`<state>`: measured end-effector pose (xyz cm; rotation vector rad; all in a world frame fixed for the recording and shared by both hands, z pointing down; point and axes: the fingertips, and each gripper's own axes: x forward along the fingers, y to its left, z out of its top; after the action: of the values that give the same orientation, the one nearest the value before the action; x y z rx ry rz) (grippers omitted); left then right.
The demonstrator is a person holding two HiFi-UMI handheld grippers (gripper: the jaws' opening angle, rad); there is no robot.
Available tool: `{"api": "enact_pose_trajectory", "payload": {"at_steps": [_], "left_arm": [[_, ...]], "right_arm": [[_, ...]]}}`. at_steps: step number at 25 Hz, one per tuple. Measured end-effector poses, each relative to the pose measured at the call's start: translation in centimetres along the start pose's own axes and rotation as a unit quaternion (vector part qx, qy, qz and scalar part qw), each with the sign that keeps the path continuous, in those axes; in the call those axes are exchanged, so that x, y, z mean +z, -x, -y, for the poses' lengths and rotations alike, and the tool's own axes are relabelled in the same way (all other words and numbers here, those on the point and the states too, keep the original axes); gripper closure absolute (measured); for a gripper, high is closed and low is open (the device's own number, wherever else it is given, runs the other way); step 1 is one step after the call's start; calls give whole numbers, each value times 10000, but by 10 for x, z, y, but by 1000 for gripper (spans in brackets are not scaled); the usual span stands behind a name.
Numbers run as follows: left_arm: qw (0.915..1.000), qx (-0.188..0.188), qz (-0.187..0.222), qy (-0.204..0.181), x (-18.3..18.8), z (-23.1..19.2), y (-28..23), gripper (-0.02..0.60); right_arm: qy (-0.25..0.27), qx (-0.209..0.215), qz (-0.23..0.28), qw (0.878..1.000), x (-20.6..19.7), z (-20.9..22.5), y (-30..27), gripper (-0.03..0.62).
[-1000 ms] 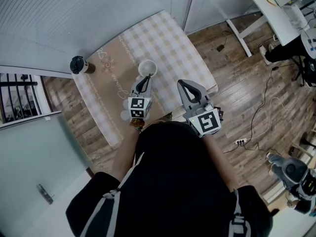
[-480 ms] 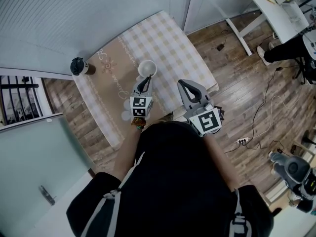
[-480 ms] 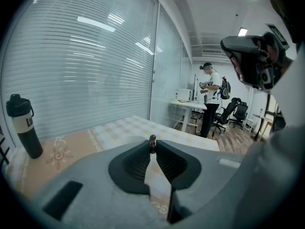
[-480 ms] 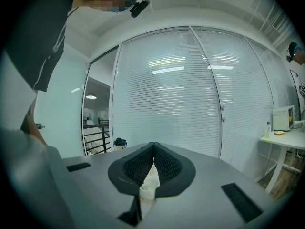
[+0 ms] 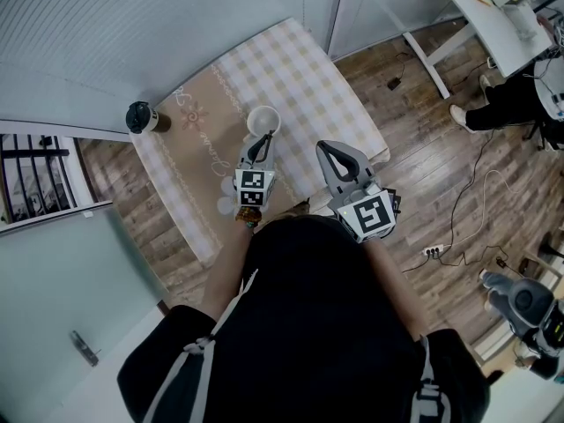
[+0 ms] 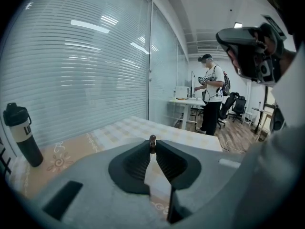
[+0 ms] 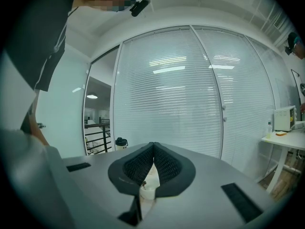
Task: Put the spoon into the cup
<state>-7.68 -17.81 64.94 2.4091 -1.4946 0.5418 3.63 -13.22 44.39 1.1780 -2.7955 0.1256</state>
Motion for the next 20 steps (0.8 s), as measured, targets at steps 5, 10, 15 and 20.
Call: {"api": "enact_pose_trajectory", "payload": {"at_steps": [5,10,15,20], "left_arm": [[9999,46,8,-133,-3,2,1,529],[9996,-37,48,-265,-2,5,4,501],[9996,-93,72,-248,-3,6,11,488],[9991,-97,266,-313,14,13,17,488]], "right_arm": [[45,5,10,10000,2,-1,1,586],[47,-5,2,10000,0,-1,1,586],[46,12,-18,10000,0,-4,1,586],[-24,9,7,10000,-1,3,1,586]]}}
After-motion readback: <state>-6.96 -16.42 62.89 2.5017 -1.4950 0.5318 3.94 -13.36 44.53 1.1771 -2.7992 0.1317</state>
